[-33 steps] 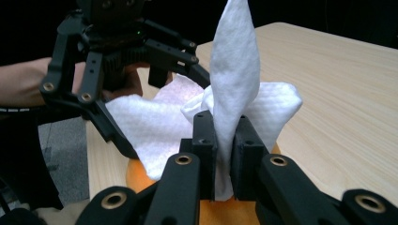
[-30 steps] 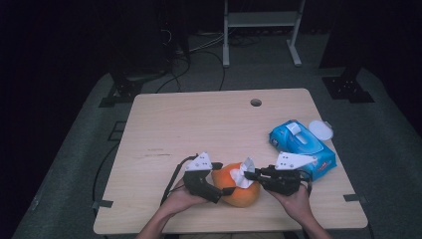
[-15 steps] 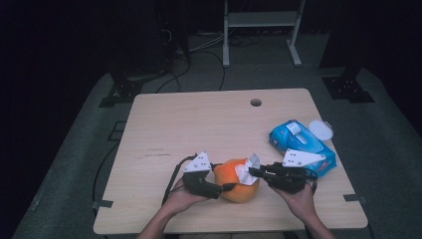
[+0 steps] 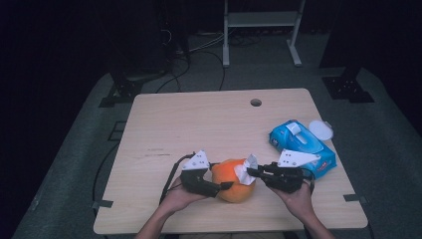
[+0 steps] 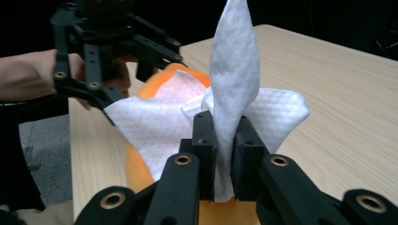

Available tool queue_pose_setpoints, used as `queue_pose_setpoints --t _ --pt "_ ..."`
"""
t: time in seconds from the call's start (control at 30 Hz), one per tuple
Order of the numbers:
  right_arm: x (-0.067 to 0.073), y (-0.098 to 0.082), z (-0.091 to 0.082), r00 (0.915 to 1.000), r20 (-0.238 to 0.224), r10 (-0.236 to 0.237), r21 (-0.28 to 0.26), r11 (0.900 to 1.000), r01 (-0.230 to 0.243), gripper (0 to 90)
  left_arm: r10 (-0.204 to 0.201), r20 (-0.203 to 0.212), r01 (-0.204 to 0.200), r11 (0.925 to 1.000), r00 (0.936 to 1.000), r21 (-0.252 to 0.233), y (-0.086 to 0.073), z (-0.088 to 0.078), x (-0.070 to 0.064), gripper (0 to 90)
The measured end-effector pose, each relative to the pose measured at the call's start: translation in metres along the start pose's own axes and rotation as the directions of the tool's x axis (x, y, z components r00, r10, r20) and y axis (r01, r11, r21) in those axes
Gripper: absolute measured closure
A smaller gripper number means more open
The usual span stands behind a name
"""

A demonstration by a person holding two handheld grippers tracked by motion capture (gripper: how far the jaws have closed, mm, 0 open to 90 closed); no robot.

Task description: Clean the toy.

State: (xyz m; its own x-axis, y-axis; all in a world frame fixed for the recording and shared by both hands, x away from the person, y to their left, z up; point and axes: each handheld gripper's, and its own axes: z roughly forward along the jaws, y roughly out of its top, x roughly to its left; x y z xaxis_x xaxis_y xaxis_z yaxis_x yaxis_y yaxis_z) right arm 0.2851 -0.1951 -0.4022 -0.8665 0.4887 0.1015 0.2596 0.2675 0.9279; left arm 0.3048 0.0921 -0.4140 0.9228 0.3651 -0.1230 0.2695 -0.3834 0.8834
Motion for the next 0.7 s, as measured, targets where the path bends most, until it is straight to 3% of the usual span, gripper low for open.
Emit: queue_pose_setpoints --t 0.07,0.17,0.33,0.43,0.5,0.6,0.7 --pt "0.004 0.002 0.001 0.9992 -0.039 -0.006 -0.015 1.0 0.005 81.0 0.003 -0.008 -0.003 1.0 1.0 -0.003 0.001 0.002 -0.002 29.9" --pt "0.011 0.006 0.003 0.9981 -0.021 -0.058 -0.002 0.998 0.058 81.0 0.009 -0.01 -0.009 1.0 0.9999 -0.001 0.001 0.002 -0.003 29.8" --pt "-0.003 0.001 -0.002 1.0 0.002 0.005 -0.012 1.0 -0.005 81.0 0.027 0.008 -0.027 0.9996 0.9996 -0.006 -0.001 0.004 -0.005 26.3" --pt "-0.009 -0.003 -0.004 0.9992 0.018 0.035 -0.005 0.999 -0.035 80.9 0.016 0.037 -0.016 0.9996 0.9992 -0.022 -0.003 0.003 -0.003 19.7" --pt "-0.012 -0.004 -0.005 0.9983 0.008 0.057 -0.008 0.998 -0.057 80.9 0.014 0.038 -0.013 0.9994 0.9992 -0.031 -0.005 0.004 -0.002 20.5" --pt "-0.01 -0.004 -0.003 0.9984 0.002 0.056 -0.006 0.998 -0.056 80.9 0.025 0.007 -0.025 0.9993 0.9996 -0.027 -0.004 0.006 -0.003 25.1" --pt "-0.003 -0.004 -0.001 0.9991 -0.016 0.039 -0.006 0.999 -0.039 80.9 0.013 -0.001 -0.013 0.9994 0.9999 -0.031 -0.004 0.006 -0.002 25.7"
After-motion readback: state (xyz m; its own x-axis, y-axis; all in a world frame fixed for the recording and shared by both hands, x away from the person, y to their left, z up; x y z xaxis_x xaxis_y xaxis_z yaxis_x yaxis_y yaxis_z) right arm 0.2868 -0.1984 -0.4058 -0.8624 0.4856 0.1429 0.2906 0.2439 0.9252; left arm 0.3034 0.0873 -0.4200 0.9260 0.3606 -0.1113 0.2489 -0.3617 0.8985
